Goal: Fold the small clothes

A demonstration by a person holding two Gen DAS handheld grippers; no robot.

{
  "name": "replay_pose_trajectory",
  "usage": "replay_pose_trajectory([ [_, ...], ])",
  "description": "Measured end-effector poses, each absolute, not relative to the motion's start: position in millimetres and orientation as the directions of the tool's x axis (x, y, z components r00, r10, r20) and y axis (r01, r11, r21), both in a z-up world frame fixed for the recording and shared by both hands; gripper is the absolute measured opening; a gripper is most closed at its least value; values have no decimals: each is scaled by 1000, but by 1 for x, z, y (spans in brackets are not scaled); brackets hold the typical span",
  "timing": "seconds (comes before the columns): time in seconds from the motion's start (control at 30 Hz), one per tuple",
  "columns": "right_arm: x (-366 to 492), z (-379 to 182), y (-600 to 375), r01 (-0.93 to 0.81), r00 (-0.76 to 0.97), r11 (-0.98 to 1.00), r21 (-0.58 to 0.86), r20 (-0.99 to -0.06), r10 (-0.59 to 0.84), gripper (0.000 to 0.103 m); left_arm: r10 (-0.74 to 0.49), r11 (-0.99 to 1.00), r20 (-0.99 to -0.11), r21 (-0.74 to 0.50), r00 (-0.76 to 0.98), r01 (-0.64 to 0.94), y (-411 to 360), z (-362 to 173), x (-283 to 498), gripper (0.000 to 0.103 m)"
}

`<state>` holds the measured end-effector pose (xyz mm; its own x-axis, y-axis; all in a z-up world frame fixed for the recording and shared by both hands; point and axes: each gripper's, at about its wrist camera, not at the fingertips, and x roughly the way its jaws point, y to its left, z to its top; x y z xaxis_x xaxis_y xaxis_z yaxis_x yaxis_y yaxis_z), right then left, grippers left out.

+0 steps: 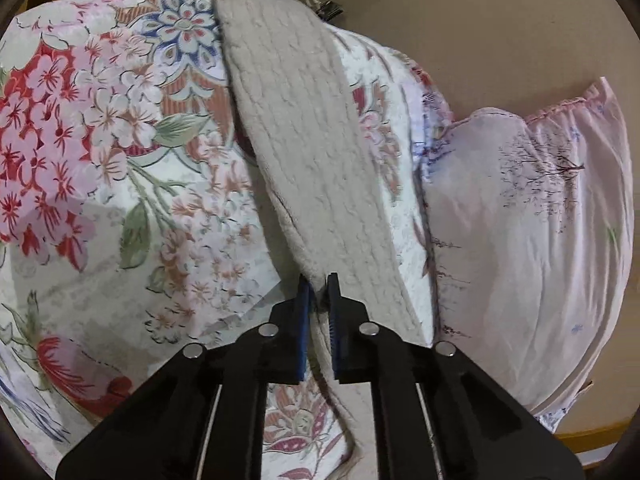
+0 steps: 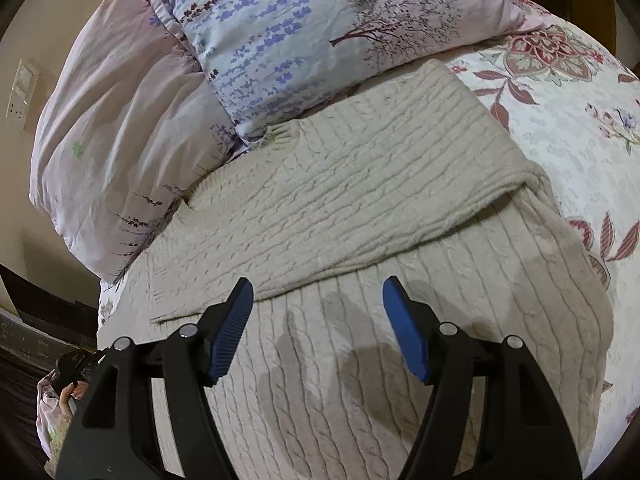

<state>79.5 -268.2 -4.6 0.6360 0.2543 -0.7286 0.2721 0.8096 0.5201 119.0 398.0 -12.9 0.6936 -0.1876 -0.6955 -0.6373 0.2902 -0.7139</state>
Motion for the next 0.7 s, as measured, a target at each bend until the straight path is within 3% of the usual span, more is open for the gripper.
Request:
replay_pose_trajectory([
  [0.2, 75, -6, -274, 280, 636, 805, 523, -729, 253, 68, -219, 285, -563, -818, 797, -500, 374, 20, 119, 6],
  [0.47, 74, -5, -274, 267, 634, 807, 527, -726, 265, 68, -419, 309, -345, -924, 840, -225, 280, 66, 141, 6],
  [0.57, 73, -4, -275, 264, 633, 806, 529, -726, 269, 69, -489, 343, -341, -921, 803, -183, 237, 62, 152, 6],
  [0.7, 70, -6, -278, 270, 630, 801, 534, -727, 272, 69, -562, 362, -404, -905, 722, -224, 185, 31, 161, 6],
])
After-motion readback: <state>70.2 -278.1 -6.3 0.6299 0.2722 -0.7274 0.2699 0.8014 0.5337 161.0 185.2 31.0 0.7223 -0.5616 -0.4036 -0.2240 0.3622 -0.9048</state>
